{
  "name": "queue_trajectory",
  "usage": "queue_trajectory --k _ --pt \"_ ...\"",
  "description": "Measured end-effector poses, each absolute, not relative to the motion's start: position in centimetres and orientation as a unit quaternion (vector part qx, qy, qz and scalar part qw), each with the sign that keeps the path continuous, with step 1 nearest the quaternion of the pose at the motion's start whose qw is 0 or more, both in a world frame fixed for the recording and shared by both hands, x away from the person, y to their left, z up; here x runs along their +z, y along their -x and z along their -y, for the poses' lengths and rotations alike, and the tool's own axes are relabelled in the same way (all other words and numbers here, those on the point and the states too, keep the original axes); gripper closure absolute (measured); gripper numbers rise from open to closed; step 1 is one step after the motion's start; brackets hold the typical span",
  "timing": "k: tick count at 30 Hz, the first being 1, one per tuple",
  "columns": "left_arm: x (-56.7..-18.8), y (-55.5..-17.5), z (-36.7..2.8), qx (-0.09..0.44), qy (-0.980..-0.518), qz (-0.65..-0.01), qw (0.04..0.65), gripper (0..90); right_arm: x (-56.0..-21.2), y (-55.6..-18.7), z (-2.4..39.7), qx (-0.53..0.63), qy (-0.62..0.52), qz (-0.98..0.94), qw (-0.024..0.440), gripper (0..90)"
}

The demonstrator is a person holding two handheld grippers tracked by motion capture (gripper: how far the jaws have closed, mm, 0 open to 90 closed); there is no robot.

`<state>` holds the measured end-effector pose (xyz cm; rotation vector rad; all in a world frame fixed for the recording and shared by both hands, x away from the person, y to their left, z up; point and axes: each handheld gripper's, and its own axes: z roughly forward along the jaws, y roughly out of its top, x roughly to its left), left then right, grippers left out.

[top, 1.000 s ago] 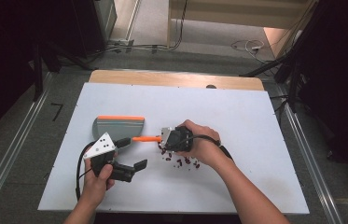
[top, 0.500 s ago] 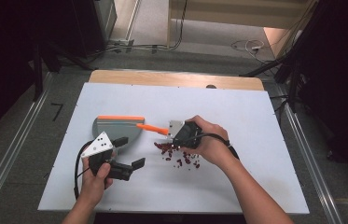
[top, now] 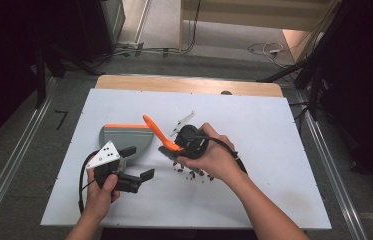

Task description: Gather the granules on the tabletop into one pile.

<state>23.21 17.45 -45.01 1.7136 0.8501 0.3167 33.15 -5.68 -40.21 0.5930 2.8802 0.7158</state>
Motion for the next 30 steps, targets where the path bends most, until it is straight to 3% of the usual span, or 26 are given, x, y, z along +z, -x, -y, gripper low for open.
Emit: queue_trajectory --k 10,30 --pt "-45.1 -23.2 -17.3 0.133 -0.732 -0.359 0.564 0.0 -43.1 -35.2 3.9 0.253 -0.299 -0.916 -0.091 69.0" --pt "-45.2 -23.1 -17.0 0.129 -0.736 -0.356 0.561 0.0 -46.2 -38.4 8.7 0.242 -0.448 -0.854 -0.107 67.7"
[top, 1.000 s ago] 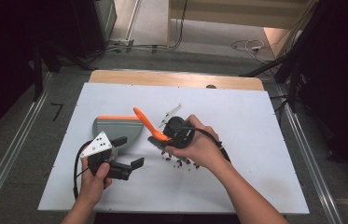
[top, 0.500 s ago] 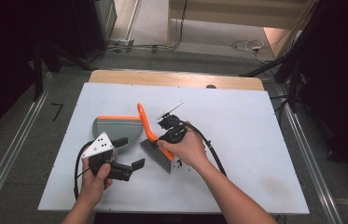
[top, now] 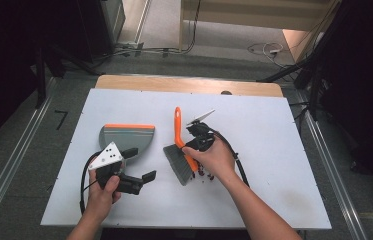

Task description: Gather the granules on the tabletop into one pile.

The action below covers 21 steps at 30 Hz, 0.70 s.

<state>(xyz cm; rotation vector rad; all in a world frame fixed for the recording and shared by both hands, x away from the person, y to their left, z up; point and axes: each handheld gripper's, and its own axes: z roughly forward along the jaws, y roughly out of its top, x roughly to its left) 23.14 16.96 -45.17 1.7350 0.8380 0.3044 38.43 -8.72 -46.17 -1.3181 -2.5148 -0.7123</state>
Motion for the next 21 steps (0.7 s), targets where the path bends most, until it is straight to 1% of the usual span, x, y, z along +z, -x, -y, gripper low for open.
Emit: queue_trajectory --k 11,21 --pt "-45.2 -23.1 -16.9 0.129 -0.738 -0.354 0.560 0.0 -46.2 -38.9 11.7 -0.239 0.475 0.841 0.098 67.2" --pt "-45.2 -23.1 -16.7 0.129 -0.739 -0.353 0.560 0.0 -46.4 -39.1 13.9 -0.245 0.493 0.829 0.101 67.2"
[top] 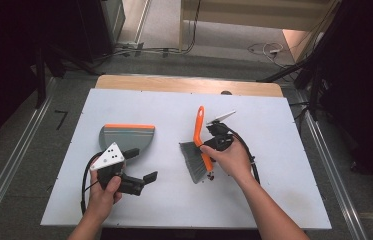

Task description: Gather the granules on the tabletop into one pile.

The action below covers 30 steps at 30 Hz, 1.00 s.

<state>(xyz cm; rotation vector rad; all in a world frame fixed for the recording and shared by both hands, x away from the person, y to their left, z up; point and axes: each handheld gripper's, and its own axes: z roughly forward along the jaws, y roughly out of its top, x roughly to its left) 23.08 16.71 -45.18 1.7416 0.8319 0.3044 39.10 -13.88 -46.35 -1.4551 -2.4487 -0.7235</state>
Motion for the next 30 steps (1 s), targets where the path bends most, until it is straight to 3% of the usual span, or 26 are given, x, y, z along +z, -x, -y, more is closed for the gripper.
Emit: queue_trajectory --k 9,17,23,28,30 --pt "-45.2 -23.1 -16.7 0.129 -0.739 -0.354 0.558 0.0 -45.8 -39.1 15.0 -0.268 0.493 0.820 0.109 67.6" --pt "-45.2 -23.2 -17.0 0.132 -0.735 -0.358 0.560 0.0 -41.6 -38.5 16.0 -0.322 0.441 0.833 0.087 68.3" --pt "-45.1 -23.2 -17.1 0.131 -0.734 -0.359 0.561 0.0 -38.9 -37.3 16.6 -0.310 0.353 0.882 0.038 68.4" --pt "-45.2 -23.2 -17.1 0.130 -0.732 -0.360 0.563 0.0 -38.4 -35.1 17.0 -0.268 0.240 0.932 -0.048 68.3" --pt "-45.2 -23.2 -17.1 0.129 -0.732 -0.359 0.564 0.0 -38.4 -34.0 16.9 -0.240 0.209 0.947 -0.053 68.3"
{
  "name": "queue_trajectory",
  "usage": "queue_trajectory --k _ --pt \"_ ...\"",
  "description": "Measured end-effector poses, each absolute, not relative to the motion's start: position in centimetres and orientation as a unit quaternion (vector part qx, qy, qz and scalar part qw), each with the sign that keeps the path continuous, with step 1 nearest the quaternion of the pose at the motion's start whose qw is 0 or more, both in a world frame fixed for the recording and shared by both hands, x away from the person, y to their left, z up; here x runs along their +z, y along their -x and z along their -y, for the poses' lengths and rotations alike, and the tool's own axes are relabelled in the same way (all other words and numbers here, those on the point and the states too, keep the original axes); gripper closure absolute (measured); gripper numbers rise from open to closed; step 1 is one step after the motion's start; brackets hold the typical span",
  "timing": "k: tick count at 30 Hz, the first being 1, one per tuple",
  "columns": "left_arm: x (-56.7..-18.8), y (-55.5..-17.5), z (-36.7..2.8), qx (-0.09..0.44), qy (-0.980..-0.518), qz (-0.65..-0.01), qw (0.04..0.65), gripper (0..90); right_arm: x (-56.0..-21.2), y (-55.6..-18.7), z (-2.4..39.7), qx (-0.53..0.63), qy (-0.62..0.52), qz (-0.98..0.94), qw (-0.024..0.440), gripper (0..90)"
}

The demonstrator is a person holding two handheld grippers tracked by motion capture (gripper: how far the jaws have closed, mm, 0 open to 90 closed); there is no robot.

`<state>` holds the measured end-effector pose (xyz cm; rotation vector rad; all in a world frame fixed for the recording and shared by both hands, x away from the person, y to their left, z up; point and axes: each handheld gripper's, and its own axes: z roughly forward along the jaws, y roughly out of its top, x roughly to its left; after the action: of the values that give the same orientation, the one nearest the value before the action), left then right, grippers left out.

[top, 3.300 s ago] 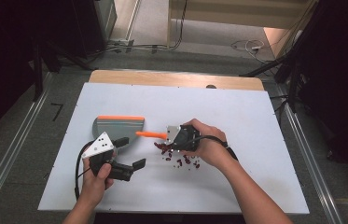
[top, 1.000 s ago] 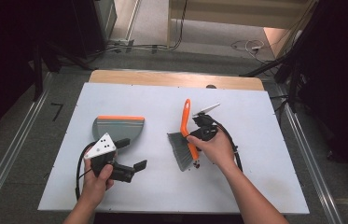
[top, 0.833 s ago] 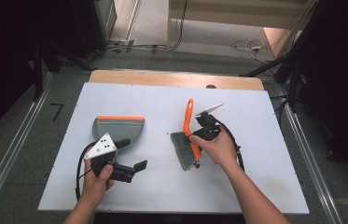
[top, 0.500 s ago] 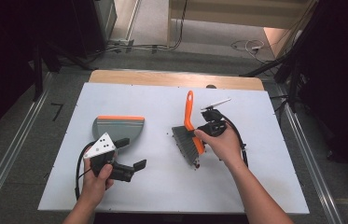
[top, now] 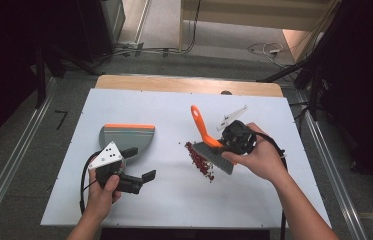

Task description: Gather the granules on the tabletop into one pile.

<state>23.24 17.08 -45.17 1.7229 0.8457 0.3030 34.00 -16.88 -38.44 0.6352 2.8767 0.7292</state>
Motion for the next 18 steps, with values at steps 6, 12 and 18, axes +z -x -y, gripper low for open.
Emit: queue_trajectory --k 6,12,18 --pt "-44.8 -23.1 -17.3 0.134 -0.726 -0.358 0.572 0.0 -39.6 -30.9 16.4 0.170 -0.164 -0.971 0.045 68.5" --pt "-44.8 -23.1 -18.1 0.137 -0.720 -0.368 0.573 0.0 -41.6 -28.8 15.3 0.143 -0.098 -0.985 0.006 68.5" --pt "-45.0 -23.1 -17.8 0.134 -0.724 -0.366 0.569 0.0 -43.4 -30.2 14.6 0.158 -0.080 -0.984 -0.006 68.4"
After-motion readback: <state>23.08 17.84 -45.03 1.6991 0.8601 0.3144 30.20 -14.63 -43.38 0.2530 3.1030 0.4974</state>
